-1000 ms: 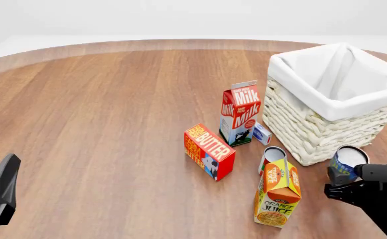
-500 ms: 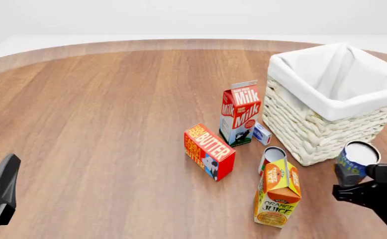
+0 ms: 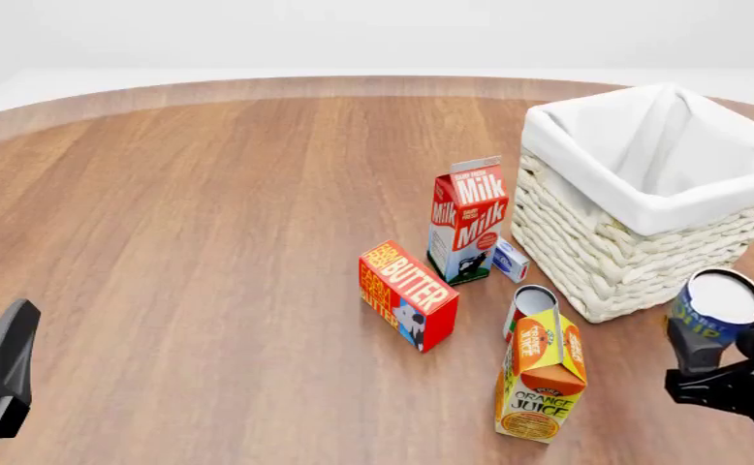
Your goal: Pick up the alphabet soup, and put it in the basket.
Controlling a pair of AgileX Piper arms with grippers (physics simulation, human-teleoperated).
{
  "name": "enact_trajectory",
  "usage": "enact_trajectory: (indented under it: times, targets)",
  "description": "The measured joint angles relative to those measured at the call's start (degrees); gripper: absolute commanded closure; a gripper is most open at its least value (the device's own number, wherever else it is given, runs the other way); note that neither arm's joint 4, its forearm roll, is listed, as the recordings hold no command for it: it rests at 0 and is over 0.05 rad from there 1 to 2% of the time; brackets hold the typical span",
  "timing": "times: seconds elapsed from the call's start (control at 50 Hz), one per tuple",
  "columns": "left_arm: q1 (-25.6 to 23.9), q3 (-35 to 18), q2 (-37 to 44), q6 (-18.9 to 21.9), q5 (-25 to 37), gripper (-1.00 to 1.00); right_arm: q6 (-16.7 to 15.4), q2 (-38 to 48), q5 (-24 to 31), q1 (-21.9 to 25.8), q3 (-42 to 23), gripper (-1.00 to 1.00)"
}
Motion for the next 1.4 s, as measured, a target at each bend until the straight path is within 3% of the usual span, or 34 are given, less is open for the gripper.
enact_trajectory:
  times: [0.22,0.44,1.22,1.4]
  targets:
    - [0.00,0.00,0.00,0.00,0.00,-1.00,-1.52,-10.34,10.97,0.01,-3.22,1.00]
    - [0.00,0.00,0.00,0.00,0.00,-1.00,-3.05,-15.64,17.49,0.12,-6.48,1.00]
    - [0.00,0.00,0.00,0.00,0.00,-1.00,-6.47,-20.78,29.79,1.48,-20.27,1.00]
    - [0.00,0.00,0.00,0.00,0.00,-1.00,-6.06,-20.58,31.81,2.40,-23.75,1.00]
